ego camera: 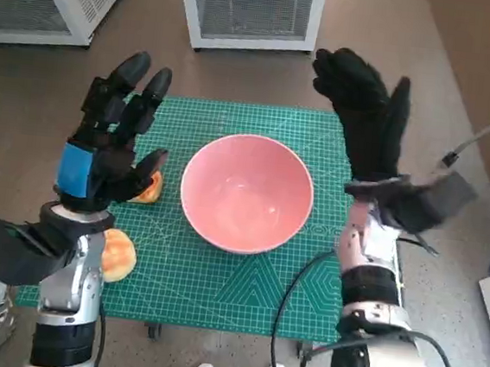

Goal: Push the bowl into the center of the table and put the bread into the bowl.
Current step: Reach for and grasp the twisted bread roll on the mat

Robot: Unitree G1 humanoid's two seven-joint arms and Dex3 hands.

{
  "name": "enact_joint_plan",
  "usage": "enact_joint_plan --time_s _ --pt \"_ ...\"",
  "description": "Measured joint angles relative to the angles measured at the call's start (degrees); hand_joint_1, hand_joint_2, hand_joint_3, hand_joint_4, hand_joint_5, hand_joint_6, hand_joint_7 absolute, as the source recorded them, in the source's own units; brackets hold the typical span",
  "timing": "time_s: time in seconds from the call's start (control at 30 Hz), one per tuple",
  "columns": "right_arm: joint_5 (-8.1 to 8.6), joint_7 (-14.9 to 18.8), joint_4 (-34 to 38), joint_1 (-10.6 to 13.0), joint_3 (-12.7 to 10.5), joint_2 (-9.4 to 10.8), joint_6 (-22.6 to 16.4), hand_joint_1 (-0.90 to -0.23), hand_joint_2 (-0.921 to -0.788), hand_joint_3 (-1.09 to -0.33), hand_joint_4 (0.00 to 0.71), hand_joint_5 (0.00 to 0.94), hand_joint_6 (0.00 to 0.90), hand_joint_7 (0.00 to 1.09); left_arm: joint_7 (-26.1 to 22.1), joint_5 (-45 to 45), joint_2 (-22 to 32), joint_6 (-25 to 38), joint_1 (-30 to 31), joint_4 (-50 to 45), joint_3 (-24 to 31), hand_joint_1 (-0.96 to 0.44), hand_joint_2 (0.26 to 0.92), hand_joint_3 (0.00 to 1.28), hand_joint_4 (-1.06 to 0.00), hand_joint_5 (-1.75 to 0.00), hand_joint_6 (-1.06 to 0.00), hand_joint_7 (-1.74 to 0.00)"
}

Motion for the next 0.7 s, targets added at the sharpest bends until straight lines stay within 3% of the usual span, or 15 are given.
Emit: enact_joint_plan --time_s 0.33,0.7 --pt "4.24 3.8 -15.4 9.1 3.4 -0.2 0.3 -0.642 -0.921 -0.654 0.217 0.007 0.358 0.02 0.4 0.5 -0.4 0.0 -1.2 1.1 -0.9 -0.54 0.921 0.33 -0.31 -0.01 -0.09 -0.53" --pt "7.05 5.0 -20.9 12.6 5.1 -0.6 1.4 -0.623 -0.921 -0.651 0.219 0.005 0.353 0.02 0.2 0.9 -0.3 0.0 -2.4 1.3 -1.6 -0.55 0.921 0.32 -0.31 -0.01 -0.12 -0.51"
